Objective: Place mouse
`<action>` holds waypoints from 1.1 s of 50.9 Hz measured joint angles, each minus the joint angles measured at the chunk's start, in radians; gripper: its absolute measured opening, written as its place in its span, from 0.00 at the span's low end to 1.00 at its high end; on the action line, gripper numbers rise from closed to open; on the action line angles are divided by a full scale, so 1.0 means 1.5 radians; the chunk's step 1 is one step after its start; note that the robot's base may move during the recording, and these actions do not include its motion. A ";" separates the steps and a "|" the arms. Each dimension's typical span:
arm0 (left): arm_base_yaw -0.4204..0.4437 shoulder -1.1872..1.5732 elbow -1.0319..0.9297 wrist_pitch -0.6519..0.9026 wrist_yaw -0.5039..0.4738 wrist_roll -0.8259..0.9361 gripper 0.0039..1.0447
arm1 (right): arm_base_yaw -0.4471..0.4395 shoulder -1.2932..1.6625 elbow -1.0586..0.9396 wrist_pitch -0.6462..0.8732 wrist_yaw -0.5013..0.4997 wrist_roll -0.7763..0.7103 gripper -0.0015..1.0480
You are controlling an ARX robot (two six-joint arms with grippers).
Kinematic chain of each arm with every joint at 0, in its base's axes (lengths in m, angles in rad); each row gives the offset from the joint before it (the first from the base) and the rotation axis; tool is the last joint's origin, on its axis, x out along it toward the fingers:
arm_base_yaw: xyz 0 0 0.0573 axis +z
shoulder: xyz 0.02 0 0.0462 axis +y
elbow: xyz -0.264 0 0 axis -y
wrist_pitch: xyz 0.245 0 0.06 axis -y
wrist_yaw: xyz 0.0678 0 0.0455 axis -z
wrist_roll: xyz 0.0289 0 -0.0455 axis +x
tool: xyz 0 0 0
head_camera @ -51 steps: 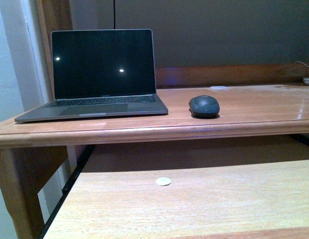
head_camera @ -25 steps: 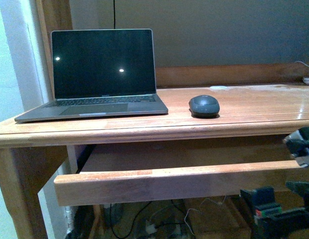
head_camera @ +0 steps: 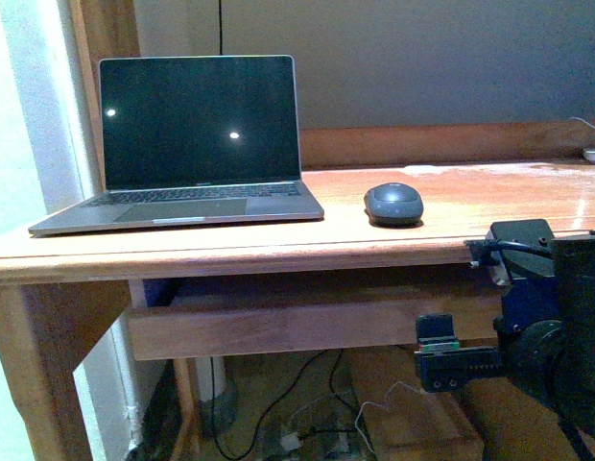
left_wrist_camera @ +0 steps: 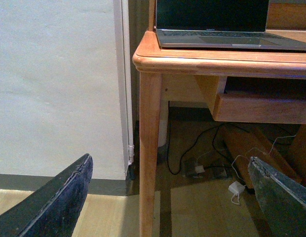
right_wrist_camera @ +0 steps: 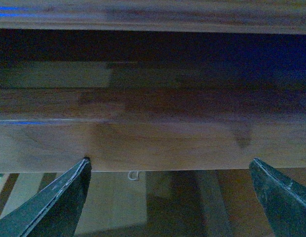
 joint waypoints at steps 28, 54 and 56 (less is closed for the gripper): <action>0.000 0.000 0.000 0.000 0.000 0.000 0.93 | -0.036 -0.290 -0.271 0.022 -0.129 0.130 0.93; 0.000 0.000 0.000 0.000 0.002 0.000 0.93 | 0.047 -1.112 -0.513 -0.476 -0.195 0.244 0.93; 0.000 0.000 0.000 0.000 0.002 0.000 0.93 | 0.039 -1.128 -0.514 -0.480 -0.204 0.248 0.93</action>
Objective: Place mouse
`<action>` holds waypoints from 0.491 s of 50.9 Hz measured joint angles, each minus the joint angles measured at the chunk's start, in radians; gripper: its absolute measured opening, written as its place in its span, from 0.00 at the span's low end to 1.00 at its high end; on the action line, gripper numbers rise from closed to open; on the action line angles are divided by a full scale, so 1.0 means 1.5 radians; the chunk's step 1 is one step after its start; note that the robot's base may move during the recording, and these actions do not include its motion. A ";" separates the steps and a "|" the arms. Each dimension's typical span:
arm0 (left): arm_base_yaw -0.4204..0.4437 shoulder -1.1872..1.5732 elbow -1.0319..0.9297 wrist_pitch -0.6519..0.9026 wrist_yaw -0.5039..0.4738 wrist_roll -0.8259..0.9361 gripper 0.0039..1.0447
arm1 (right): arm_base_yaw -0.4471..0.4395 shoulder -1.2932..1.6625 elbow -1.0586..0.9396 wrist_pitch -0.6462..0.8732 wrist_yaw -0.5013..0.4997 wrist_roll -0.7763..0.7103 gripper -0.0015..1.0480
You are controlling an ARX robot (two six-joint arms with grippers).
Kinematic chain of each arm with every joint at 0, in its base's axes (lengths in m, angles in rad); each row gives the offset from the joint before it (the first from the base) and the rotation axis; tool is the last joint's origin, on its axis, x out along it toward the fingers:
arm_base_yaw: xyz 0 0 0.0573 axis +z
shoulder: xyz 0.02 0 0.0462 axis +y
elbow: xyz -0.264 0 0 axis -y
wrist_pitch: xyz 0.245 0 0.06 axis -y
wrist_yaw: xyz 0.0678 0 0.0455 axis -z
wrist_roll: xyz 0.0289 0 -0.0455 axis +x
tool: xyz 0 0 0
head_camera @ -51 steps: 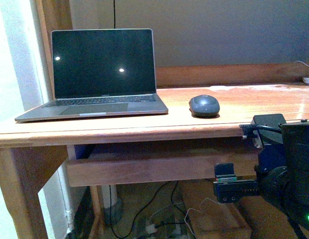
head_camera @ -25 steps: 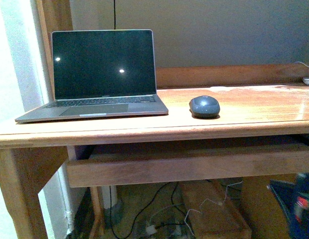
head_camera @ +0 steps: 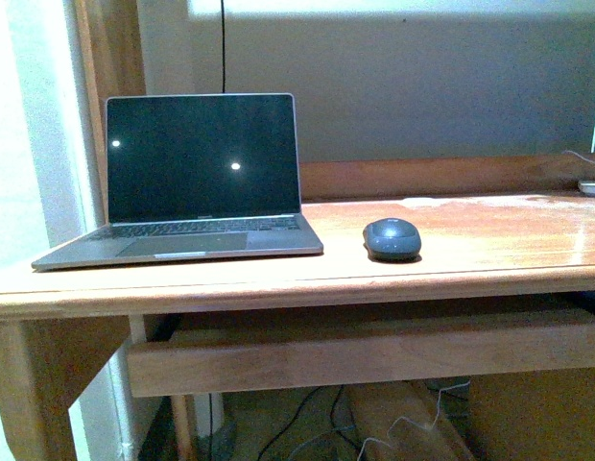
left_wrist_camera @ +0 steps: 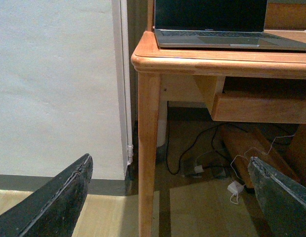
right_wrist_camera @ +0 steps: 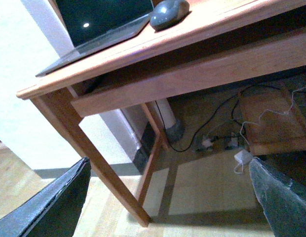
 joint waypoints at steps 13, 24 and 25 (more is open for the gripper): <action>0.000 0.000 0.000 0.000 0.000 0.000 0.93 | -0.047 -0.055 -0.001 -0.013 0.042 -0.033 0.86; 0.000 0.000 0.000 0.000 0.000 0.000 0.93 | -0.157 -0.114 -0.001 -0.078 0.136 -0.238 0.49; 0.000 0.000 0.000 0.000 0.000 0.000 0.93 | -0.164 -0.116 -0.001 -0.080 0.127 -0.243 0.46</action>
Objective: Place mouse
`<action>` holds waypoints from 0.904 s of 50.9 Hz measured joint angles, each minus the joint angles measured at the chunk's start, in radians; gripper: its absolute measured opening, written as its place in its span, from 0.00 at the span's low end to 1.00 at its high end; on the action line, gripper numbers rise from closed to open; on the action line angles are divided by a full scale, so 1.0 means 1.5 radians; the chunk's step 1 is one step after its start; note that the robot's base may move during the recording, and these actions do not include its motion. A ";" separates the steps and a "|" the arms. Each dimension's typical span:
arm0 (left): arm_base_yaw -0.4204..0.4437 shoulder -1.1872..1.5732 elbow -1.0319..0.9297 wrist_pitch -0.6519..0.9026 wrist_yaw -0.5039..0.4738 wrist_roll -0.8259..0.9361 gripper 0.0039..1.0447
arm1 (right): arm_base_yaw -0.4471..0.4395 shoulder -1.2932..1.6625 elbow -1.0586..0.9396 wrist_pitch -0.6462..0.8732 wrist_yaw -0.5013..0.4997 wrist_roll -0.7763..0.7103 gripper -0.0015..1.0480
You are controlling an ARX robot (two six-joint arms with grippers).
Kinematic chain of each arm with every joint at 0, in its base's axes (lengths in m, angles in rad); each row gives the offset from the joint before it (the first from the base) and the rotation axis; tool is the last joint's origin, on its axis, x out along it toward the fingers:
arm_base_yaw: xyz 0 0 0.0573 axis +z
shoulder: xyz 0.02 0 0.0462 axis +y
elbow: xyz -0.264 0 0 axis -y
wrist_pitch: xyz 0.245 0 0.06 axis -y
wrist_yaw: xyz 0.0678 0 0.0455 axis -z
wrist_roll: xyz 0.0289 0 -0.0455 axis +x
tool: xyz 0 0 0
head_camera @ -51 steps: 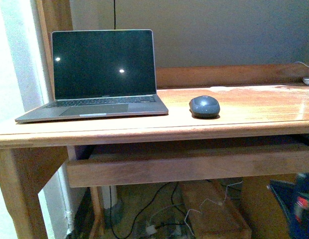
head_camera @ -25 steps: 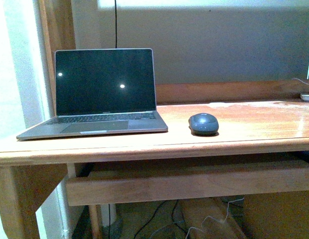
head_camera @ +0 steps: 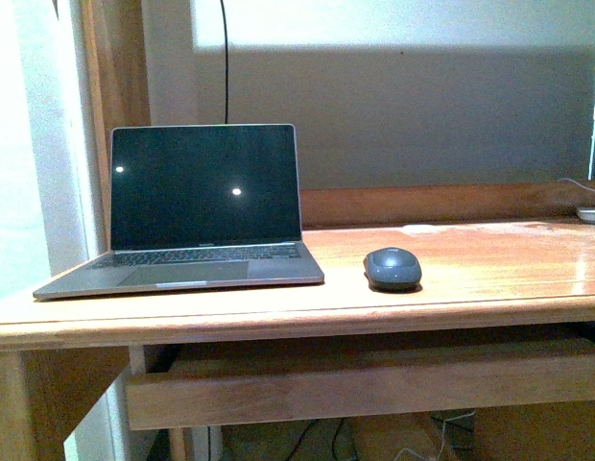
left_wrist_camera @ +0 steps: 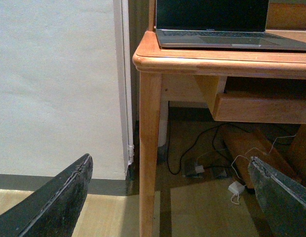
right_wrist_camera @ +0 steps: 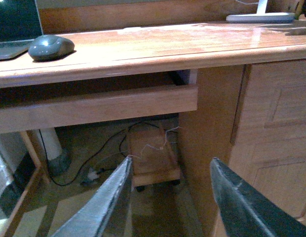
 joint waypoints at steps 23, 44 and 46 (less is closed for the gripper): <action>0.000 0.000 0.000 0.000 0.000 0.000 0.93 | -0.148 -0.019 0.000 -0.018 -0.139 -0.027 0.03; 0.000 0.000 0.000 0.000 0.000 0.000 0.93 | -0.149 -0.019 0.000 -0.018 -0.139 -0.028 0.41; 0.000 0.000 0.000 0.000 0.000 0.000 0.93 | -0.149 -0.019 0.000 -0.018 -0.139 -0.028 0.48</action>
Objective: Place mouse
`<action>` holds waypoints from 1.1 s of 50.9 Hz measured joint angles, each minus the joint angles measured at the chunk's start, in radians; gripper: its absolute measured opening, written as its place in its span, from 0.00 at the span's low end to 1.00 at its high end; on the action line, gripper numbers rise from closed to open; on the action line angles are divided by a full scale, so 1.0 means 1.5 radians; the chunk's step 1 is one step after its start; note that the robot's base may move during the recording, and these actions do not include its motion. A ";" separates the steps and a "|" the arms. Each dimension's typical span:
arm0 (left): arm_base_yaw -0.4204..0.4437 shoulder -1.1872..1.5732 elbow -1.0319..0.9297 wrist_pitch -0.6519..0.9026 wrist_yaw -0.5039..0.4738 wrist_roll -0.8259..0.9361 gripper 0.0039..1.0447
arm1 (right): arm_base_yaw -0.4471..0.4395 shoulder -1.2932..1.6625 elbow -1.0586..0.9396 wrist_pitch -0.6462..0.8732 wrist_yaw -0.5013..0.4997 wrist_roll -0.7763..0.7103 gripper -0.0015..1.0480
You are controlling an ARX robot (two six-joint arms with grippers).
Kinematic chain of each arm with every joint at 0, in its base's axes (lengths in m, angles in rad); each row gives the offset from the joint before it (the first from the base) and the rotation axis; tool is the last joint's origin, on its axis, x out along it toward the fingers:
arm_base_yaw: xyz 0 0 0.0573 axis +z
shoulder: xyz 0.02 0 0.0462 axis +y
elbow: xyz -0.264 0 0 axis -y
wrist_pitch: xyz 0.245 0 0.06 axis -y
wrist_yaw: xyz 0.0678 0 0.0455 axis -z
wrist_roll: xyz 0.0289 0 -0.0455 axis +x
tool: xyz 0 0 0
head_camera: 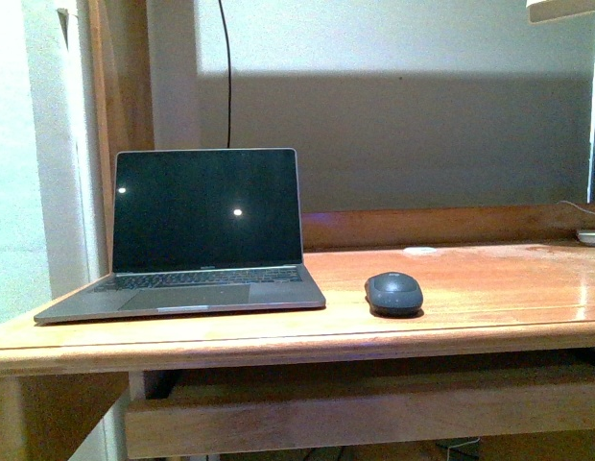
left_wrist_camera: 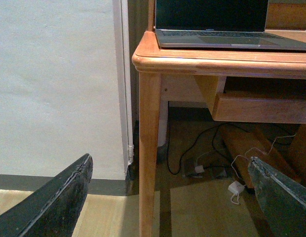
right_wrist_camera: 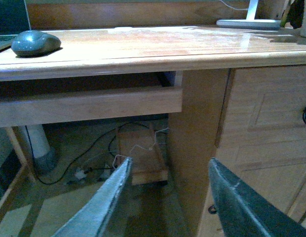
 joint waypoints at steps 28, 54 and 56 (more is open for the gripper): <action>0.000 0.000 0.000 0.000 0.000 0.000 0.93 | 0.000 0.000 0.000 0.000 0.000 0.000 0.93; 0.000 0.000 0.000 0.000 0.000 0.000 0.93 | 0.000 0.000 0.000 0.000 0.000 0.000 0.93; 0.000 0.000 0.000 0.000 0.000 0.000 0.93 | 0.000 0.000 0.000 0.000 0.000 0.000 0.93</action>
